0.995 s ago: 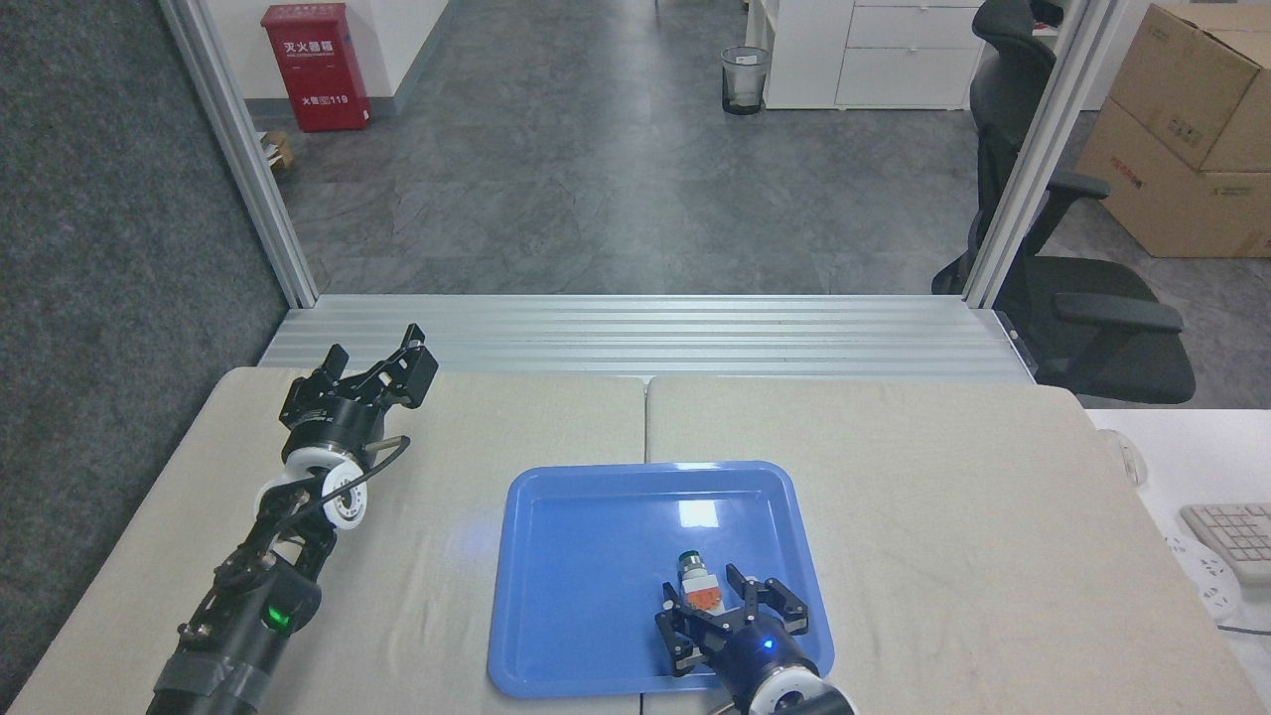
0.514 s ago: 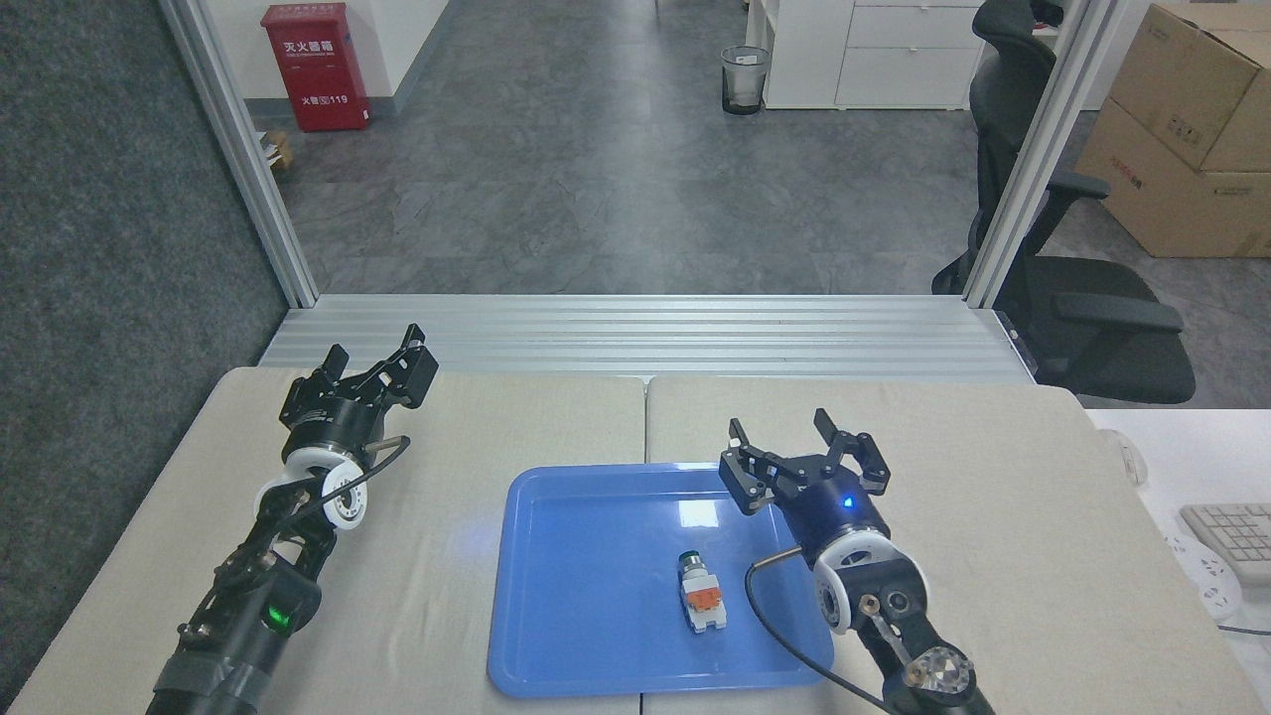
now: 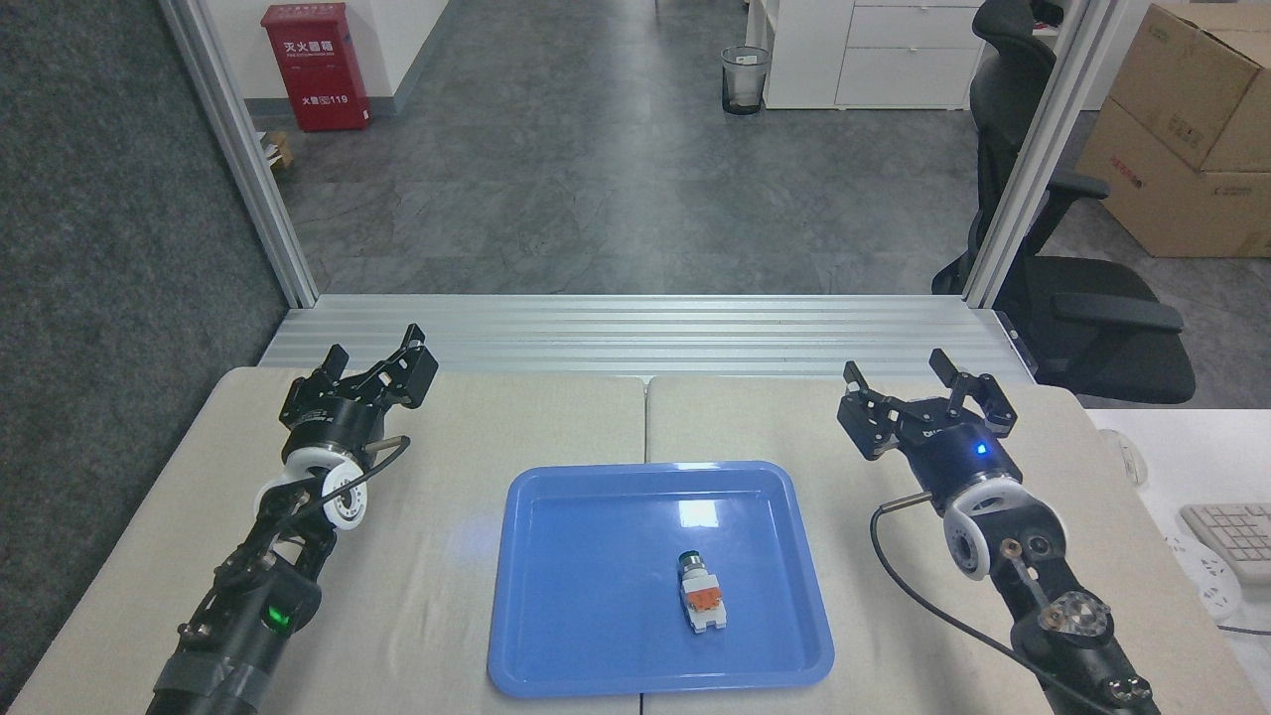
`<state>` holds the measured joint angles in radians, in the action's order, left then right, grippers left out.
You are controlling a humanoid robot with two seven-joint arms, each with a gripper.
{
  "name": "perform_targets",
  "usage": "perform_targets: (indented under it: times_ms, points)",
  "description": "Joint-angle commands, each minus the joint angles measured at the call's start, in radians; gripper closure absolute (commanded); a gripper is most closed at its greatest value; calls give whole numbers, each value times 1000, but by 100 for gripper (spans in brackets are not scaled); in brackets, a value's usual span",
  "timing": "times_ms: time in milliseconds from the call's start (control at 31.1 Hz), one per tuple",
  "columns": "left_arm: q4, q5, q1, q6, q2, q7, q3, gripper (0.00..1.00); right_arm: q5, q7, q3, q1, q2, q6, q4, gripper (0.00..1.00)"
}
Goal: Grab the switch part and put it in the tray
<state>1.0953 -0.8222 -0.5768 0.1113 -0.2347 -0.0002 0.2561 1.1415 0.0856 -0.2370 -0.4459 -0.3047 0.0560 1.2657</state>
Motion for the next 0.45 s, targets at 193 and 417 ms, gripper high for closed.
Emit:
perform_targets:
  times_ms: [193, 417]
  points:
    - [0, 0, 0, -1, 0, 0, 0, 0, -23, -20, 137, -14, -168, 33, -101, 1]
    - [0, 0, 0, -1, 0, 0, 0, 0, -25, -72, 159, -10, -162, 34, -100, 1]
